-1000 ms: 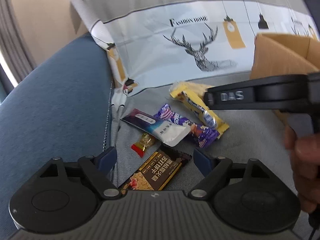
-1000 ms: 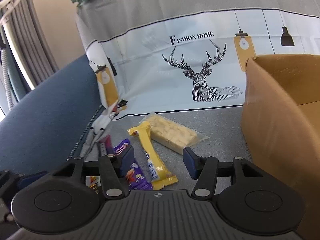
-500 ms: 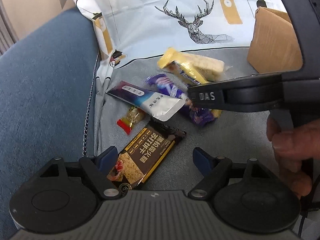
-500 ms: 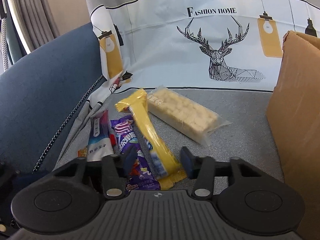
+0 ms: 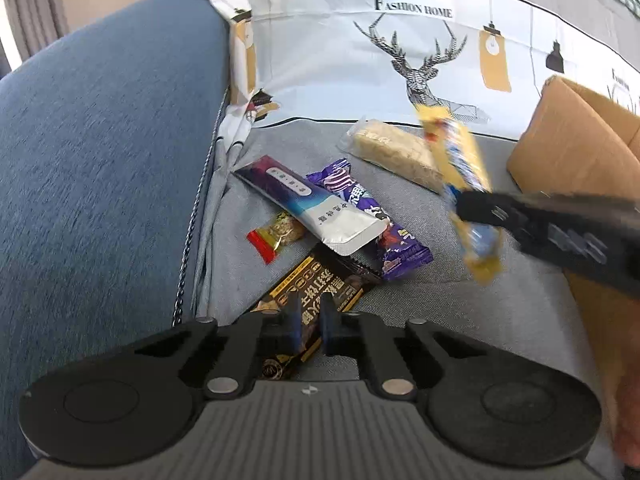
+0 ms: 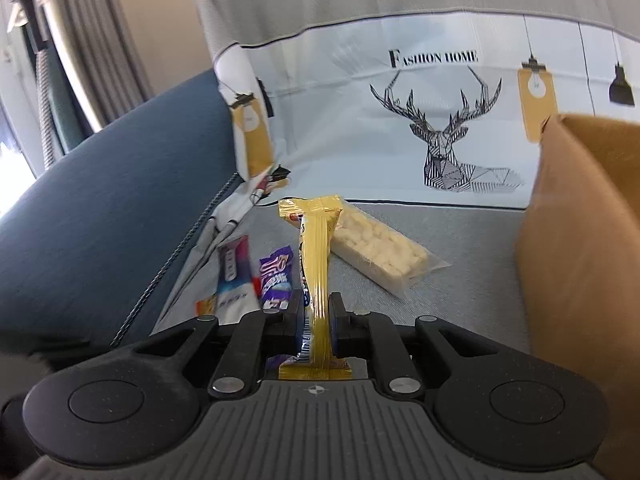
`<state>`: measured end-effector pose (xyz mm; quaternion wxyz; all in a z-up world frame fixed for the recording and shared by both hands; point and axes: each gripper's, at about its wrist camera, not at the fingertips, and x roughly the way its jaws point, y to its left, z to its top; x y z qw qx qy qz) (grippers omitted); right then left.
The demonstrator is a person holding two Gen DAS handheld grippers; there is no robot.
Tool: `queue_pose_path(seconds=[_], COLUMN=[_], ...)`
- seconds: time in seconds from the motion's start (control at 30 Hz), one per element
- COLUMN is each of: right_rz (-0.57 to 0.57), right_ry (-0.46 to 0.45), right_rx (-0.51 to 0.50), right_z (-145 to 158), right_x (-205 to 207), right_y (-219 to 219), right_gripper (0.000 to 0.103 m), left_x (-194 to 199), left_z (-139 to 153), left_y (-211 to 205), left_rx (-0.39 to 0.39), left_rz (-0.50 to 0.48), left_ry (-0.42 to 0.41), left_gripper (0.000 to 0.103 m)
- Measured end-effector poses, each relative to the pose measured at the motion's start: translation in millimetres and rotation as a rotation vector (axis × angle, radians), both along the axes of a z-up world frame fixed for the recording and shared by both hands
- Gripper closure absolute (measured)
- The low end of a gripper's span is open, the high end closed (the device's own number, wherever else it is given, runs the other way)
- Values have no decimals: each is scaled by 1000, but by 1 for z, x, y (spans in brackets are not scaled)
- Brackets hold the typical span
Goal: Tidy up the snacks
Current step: 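Grasp yellow wafer bar with right tool while left tool approaches dark biscuit bar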
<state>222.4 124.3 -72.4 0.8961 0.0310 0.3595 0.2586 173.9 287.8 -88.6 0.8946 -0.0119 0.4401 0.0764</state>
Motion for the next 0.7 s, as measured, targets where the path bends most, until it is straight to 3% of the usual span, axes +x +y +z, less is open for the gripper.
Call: queue_pose_path(seconds=[0.23, 0.27, 0.33, 0.4, 0.47, 0.57, 0.7], right_rz=[54, 57, 73, 107, 140, 167, 173], right_ry=[4, 12, 39, 71, 109, 158, 138], right_rx=[-54, -57, -56, -73, -90, -98, -129], right_z=[22, 24, 27, 25, 19, 5, -5], right_x=[-47, -53, -65, -77, -90, -106, -117], right_y=[-22, -24, -29, -31, -34, -45, -45], right_gripper=[90, 90, 90, 90, 90, 90, 86], left_x=[-8, -8, -7, -4, 0, 6, 21], left_z=[11, 12, 12, 10, 3, -7, -20], left_y=[10, 10, 9, 1, -15, -34, -25], left_rx=[-64, -59, -40, -7, 72, 210, 175], left_rz=[41, 46, 44, 9, -48, -91, -39], left_ry=[-56, -61, -78, -76, -60, -59, 4], left_gripper=[90, 85, 62, 34, 19, 12, 11])
